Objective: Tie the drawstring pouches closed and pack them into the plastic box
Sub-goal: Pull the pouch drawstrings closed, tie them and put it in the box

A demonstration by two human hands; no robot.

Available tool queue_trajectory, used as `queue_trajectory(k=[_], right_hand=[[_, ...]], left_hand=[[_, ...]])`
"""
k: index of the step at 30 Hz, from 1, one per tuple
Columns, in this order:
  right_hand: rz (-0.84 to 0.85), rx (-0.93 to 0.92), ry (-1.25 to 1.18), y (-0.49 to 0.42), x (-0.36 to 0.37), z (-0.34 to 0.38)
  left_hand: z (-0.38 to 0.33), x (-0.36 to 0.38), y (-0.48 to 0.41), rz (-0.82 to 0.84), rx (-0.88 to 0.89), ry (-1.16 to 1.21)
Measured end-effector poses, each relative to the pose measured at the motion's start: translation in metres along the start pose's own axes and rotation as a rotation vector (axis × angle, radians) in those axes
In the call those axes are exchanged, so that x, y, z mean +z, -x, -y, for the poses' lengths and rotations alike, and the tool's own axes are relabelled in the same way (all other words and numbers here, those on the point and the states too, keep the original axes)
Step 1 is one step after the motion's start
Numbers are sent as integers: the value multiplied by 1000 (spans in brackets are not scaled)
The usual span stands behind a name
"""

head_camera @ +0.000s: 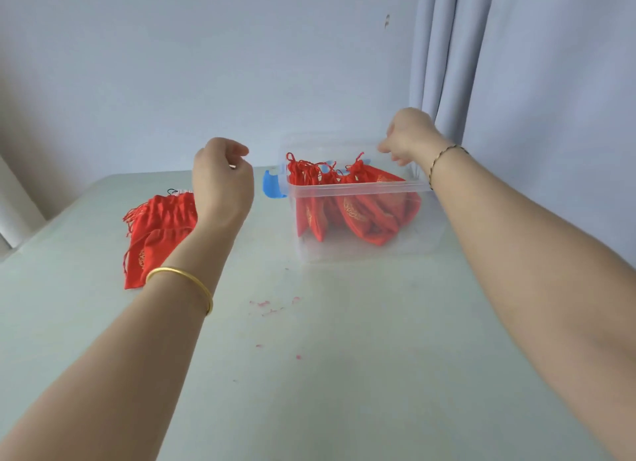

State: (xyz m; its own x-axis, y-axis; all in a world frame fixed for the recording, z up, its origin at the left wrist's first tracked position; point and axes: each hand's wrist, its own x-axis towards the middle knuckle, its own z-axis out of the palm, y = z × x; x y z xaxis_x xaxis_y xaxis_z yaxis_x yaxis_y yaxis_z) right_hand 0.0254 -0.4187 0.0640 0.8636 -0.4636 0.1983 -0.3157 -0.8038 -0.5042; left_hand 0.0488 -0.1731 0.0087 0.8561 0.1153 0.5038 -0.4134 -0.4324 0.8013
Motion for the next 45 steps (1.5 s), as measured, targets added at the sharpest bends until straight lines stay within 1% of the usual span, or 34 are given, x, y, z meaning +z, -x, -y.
queue_trajectory(k=[3, 6, 8, 10, 11, 13, 15, 19, 25, 27, 30, 31, 32, 34, 37, 39, 41, 42, 44, 45], right_hand=[[-177, -95, -62, 9, -2, 12], [-253, -234, -165, 37, -1, 36], [-232, -319, -258, 64, 8, 57], [-156, -381, -338, 93, 25, 75], [-104, -400, -371, 108, 34, 82], [-3, -423, -394, 130, 55, 90], [84, -424, -380, 143, 77, 91], [226, -346, -404, 154, 110, 83], [406, -188, -502, 161, 139, 72], [432, -149, -543, 164, 144, 69], [457, -117, -581, 167, 150, 66], [462, -106, -591, 168, 151, 64], [466, -96, -602, 169, 152, 62], [471, -83, -622, 171, 152, 60], [458, -75, -639, 173, 152, 57], [432, -74, -658, 175, 152, 56], [380, -63, -694, 176, 153, 55], [352, -55, -710, 176, 152, 56], [314, -48, -770, 179, 149, 56], [309, -45, -837, 180, 146, 56]], left_hand=[[37, -16, 4, -88, -132, -129], [69, -34, 26, -98, -278, -331], [90, -45, 43, -24, -337, -462], [109, -53, 56, 91, -354, -586], [117, -56, 60, 132, -343, -631], [126, -59, 63, 161, -291, -659], [128, -61, 60, 185, -236, -648], [133, -67, 52, 236, -166, -638], [141, -75, 45, 256, -140, -504], [140, -76, 42, 217, -164, -445], [132, -77, 39, 76, -305, -360], [129, -77, 38, 56, -358, -363], [129, -76, 36, 58, -395, -384], [132, -77, 32, 90, -415, -441], [133, -78, 31, 120, -373, -490], [127, -77, 34, 82, -321, -438], [116, -74, 40, 61, -241, -289], [108, -71, 46, 78, -204, -190], [87, -67, 65, 168, -138, -2], [77, -66, 76, 230, -109, 54]])
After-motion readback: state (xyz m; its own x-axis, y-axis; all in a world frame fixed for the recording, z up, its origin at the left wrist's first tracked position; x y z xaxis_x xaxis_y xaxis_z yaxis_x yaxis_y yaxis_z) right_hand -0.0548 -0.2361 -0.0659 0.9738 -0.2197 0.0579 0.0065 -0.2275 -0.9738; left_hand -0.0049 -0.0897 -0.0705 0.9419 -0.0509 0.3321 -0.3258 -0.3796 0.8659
